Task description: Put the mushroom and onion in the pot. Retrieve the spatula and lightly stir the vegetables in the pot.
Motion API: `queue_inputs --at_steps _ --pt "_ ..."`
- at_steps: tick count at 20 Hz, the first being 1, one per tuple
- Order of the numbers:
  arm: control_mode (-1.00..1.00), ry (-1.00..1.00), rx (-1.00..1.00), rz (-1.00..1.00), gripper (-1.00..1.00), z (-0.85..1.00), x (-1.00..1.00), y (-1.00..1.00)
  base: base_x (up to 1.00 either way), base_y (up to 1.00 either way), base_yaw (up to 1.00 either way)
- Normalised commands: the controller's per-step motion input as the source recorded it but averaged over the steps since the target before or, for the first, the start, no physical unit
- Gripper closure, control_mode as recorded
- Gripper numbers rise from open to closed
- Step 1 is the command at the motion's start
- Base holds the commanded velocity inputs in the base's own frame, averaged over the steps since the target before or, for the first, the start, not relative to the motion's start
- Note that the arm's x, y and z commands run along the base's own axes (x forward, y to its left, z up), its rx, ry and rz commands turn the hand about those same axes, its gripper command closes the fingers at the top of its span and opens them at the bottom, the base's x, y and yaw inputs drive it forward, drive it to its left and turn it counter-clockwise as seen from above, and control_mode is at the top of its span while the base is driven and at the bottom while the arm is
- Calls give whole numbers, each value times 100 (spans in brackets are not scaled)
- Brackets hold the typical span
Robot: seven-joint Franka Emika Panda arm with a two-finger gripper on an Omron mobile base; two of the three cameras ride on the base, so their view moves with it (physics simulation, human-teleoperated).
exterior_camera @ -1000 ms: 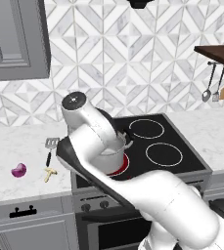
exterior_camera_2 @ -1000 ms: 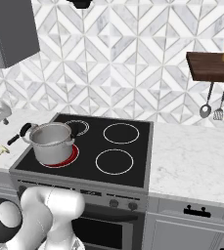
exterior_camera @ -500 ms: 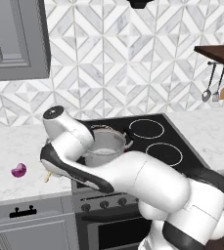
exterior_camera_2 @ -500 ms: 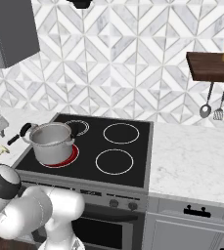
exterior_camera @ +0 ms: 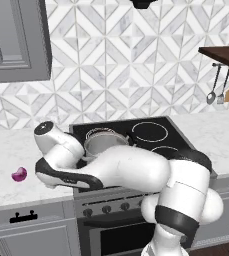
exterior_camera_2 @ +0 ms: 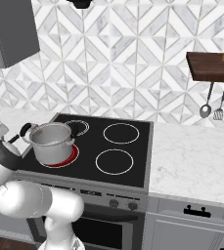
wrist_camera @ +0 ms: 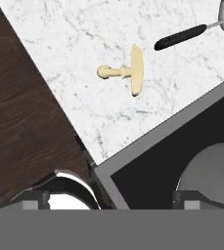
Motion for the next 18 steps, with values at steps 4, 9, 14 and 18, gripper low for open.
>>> queue_inputs --at_steps 4,9,14,18 --pt "-100 0 0 -1 -100 -57 29 38 0 0 0" --pt "-100 0 0 -4 -100 -48 39 23 0 0 0" --pt "-100 0 0 -4 -100 -26 42 34 0 0 0" --pt "-100 0 0 -2 -100 -19 40 35 0 0 0"
